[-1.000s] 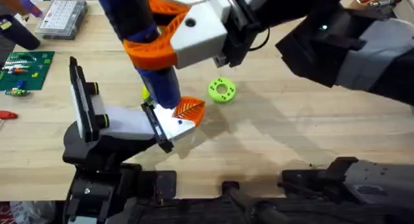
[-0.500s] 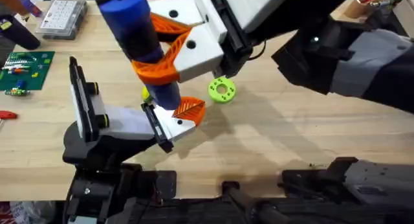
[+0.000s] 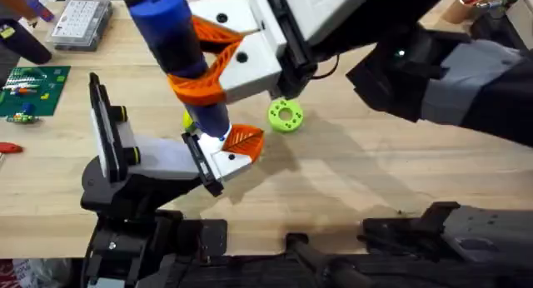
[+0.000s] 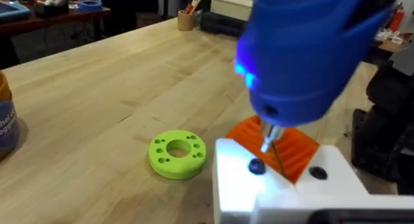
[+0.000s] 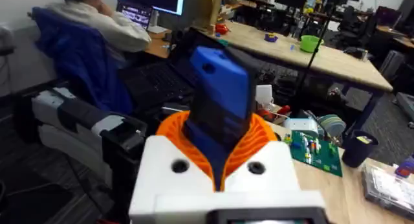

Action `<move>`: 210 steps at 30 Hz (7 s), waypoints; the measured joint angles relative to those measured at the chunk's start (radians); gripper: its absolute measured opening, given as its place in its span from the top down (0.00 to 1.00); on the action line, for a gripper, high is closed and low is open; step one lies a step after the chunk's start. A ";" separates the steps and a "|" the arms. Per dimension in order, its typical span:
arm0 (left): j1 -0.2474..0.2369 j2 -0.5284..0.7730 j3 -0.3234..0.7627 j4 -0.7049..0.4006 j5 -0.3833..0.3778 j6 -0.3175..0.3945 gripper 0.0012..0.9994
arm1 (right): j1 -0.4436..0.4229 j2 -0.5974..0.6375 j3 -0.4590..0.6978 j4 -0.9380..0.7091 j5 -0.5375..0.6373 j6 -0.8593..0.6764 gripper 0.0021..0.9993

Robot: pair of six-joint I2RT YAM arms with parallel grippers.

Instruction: Pick up the gripper from the table and insert it into the empty holder that is missing its gripper. Then pick up a screw, insert it into the mounting hole, and use the screwdriver to tighten it. Finally, clean up the table by picking up the vegetable and placing it into the bucket.

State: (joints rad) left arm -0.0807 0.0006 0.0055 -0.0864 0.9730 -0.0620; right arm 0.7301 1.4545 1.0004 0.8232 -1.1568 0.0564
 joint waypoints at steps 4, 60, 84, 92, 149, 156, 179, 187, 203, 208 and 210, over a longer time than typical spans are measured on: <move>0.000 0.000 0.000 0.000 0.000 0.000 1.00 | 0.002 0.014 -0.001 -0.001 0.010 -0.005 0.98; 0.000 0.000 0.000 0.000 0.000 0.000 1.00 | 0.003 0.019 -0.008 -0.024 0.013 0.003 0.98; 0.000 0.000 0.000 0.000 -0.001 0.000 1.00 | 0.003 0.019 -0.012 0.001 0.015 0.003 0.98; 0.000 0.000 0.000 0.000 -0.001 0.000 1.00 | 0.003 0.019 -0.013 -0.003 0.015 0.003 0.98; 0.000 0.000 0.000 0.000 -0.001 -0.002 1.00 | 0.006 0.061 -0.010 0.207 0.012 0.170 0.98; 0.000 0.000 0.000 0.000 -0.001 -0.002 1.00 | -0.058 0.061 0.132 -0.002 -0.037 0.202 0.98; 0.000 0.000 0.000 0.000 -0.005 0.029 1.00 | -0.321 0.080 0.588 -1.407 0.738 -0.444 0.99; 0.000 0.000 0.000 0.001 -0.013 0.045 1.00 | -0.323 0.247 0.593 -1.500 1.079 -0.639 0.99; 0.000 0.000 0.000 0.003 -0.021 0.048 1.00 | -0.394 0.645 0.595 -1.557 1.375 -1.057 0.99; 0.000 0.000 0.000 0.003 -0.021 0.048 1.00 | -0.393 0.644 0.595 -1.555 1.378 -1.079 0.99; 0.000 0.000 0.000 0.003 -0.020 0.048 1.00 | -0.393 0.644 0.595 -1.555 1.379 -1.083 0.99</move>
State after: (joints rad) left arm -0.0807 0.0006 0.0055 -0.0837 0.9527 -0.0143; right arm 0.3374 2.0983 1.5959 -0.7315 0.2218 -1.0264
